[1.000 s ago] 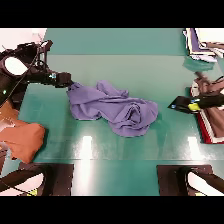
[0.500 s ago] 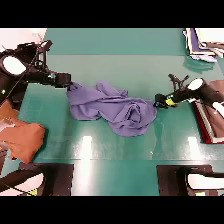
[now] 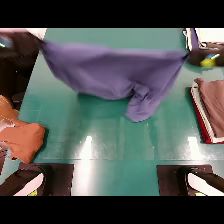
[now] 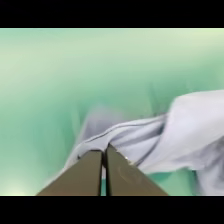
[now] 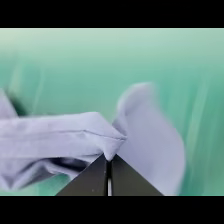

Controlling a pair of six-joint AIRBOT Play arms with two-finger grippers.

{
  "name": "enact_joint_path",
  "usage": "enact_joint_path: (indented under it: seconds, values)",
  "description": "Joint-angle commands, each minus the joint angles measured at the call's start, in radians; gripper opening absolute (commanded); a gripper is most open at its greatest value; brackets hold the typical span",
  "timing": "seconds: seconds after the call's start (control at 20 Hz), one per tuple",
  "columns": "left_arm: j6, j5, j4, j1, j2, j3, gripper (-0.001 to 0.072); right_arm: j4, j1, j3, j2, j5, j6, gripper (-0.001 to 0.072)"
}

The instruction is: Fold the shirts.

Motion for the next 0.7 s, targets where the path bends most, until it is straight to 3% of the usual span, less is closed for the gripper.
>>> enact_joint_path:
  seconds: [0.0, 0.35, 0.65]
  values:
    - [-0.002, 0.010, 0.038, 0.001, 0.126, 0.220, 0.0023, -0.013, -0.053, 0.174, 0.186, 0.021, -0.001, 0.0012]
    - [-0.002, 0.050, 0.033, 0.001, 0.177, 0.516, 0.0022, -0.090, -0.145, 0.365, 0.353, 0.117, 0.000, 0.0011]
    - [-0.002, 0.070, 0.039, 0.001, 0.158, 0.419, 0.0022, -0.077, -0.195, 0.445, 0.291, 0.253, 0.003, 0.0011]
